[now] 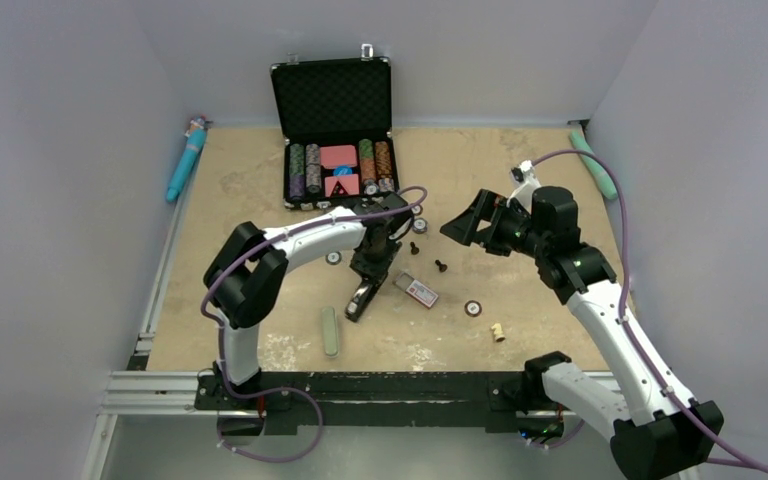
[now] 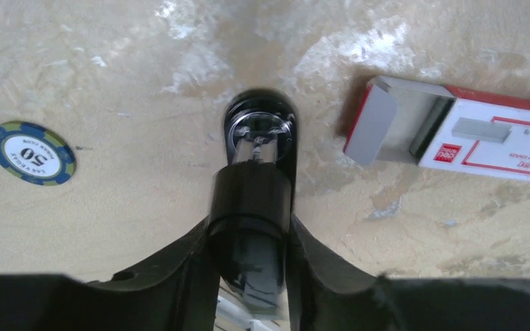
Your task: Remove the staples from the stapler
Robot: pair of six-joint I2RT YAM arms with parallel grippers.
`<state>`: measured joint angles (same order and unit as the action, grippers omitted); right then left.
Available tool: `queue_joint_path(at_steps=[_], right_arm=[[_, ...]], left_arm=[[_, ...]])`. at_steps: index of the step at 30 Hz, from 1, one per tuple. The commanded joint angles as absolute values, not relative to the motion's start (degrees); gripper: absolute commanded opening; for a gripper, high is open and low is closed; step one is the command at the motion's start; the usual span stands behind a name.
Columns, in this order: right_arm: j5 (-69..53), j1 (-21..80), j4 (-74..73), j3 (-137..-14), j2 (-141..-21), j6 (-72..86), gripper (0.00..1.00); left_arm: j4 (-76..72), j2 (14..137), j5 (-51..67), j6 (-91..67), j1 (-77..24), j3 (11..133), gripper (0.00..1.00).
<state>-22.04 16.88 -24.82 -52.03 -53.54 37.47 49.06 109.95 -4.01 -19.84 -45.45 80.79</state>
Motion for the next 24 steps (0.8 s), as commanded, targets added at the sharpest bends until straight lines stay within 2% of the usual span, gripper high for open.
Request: queue_joint_path(at_steps=[1,2,3,13,20,24], right_arm=[[-22.34,17.12,-24.40,-52.68,-52.25,36.34,0.98],[-22.33,17.10,-24.74,-52.79,-52.21,36.38,0.99],[-22.20,17.12,-25.02,-53.01,-52.27,36.39,0.99],[-26.14,17.10,-24.01,-57.13,-53.01,40.55,0.99],[-29.37,17.09,-14.19,-58.32,-50.88,47.26,0.99],[-39.04,17.16,-3.74,-57.63,-51.50,51.45,0.99]], left_arm=[[47.78,109.67,-4.72,-19.56,-45.49,79.90,0.19],[47.72,109.13,-4.82,-19.84,-45.45,79.29,0.02],[47.64,108.07,-4.91,-20.20,-45.44,78.58,0.00],[52.25,91.28,-0.39,-24.40,-44.87,77.69,0.00],[54.29,78.35,6.53,-30.32,-44.11,76.52,0.00],[55.20,70.95,9.95,-34.03,-43.73,76.05,0.00]])
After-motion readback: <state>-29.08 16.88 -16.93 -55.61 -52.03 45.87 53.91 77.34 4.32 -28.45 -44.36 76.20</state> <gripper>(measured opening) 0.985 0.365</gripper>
